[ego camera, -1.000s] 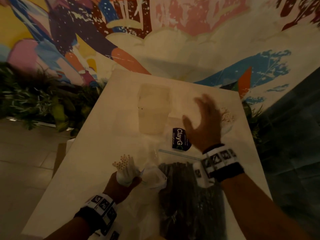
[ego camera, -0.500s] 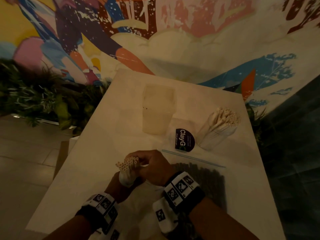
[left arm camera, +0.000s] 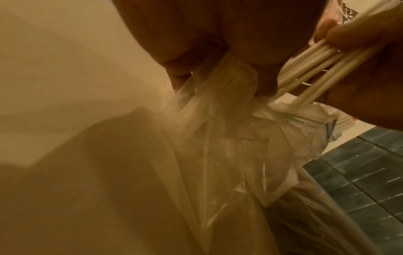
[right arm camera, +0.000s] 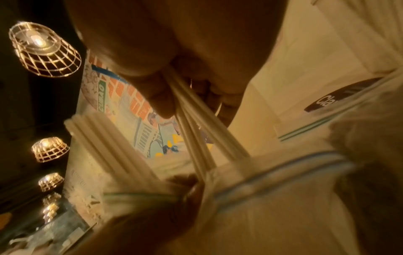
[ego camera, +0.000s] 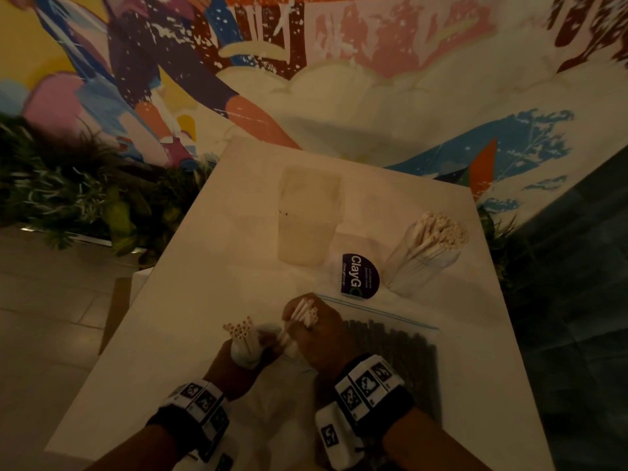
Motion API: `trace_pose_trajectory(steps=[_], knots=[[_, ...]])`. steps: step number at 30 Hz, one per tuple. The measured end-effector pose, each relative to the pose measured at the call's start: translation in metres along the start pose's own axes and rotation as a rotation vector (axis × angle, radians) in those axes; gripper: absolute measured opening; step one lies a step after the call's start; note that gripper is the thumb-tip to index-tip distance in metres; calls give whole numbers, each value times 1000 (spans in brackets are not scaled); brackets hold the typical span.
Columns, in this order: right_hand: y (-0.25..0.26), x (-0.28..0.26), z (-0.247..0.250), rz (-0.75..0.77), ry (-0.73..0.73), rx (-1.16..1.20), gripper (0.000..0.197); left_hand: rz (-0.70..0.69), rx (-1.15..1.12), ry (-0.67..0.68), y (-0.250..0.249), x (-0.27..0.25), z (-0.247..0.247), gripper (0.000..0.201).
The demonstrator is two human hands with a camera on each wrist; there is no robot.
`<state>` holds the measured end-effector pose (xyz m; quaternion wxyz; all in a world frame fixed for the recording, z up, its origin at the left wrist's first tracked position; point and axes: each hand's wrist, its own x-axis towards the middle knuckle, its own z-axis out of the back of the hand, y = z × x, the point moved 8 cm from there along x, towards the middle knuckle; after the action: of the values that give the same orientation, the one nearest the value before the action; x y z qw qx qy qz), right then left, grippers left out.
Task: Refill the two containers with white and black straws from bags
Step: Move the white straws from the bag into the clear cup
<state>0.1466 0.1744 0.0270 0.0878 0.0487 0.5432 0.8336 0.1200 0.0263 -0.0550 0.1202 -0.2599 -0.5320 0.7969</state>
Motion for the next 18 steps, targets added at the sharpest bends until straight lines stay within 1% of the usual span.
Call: trace_pose_trajectory(steps=[1, 2, 3, 5, 6, 7, 8, 11, 13, 16, 17, 18], knots=[[0, 1, 6, -9, -37, 45, 10, -44, 24, 25, -3, 1, -3, 57], [0, 3, 12, -19, -71, 114, 13, -29, 60, 39, 4, 5, -6, 45], [1, 4, 18, -27, -101, 200, 20, -14, 80, 42, 13, 8, -6, 40], [5, 6, 27, -17, -131, 354, 34, -16, 70, 42, 27, 13, -6, 40], [7, 8, 30, 8, -133, 373, 38, -30, 68, 50, 30, 14, -6, 43], [9, 9, 31, 31, -127, 354, 41, -20, 80, 53, 35, 15, -7, 45], [9, 9, 30, 42, -116, 315, 45, -23, 83, 68, 29, 13, -7, 43], [-6, 6, 18, 16, -68, 228, 49, -58, 104, 65, 5, 10, -6, 35], [-18, 3, 8, -7, -41, 178, 41, -64, 95, 55, 2, 9, -5, 34], [-17, 3, 6, 2, -35, 155, 12, -48, 47, 34, 3, 9, -3, 33], [-15, 3, 7, 10, -35, 165, 8, -42, 31, 31, 3, 9, -3, 33], [-12, 2, 6, 3, -25, 167, 11, -42, 18, 29, 2, 9, -3, 32]])
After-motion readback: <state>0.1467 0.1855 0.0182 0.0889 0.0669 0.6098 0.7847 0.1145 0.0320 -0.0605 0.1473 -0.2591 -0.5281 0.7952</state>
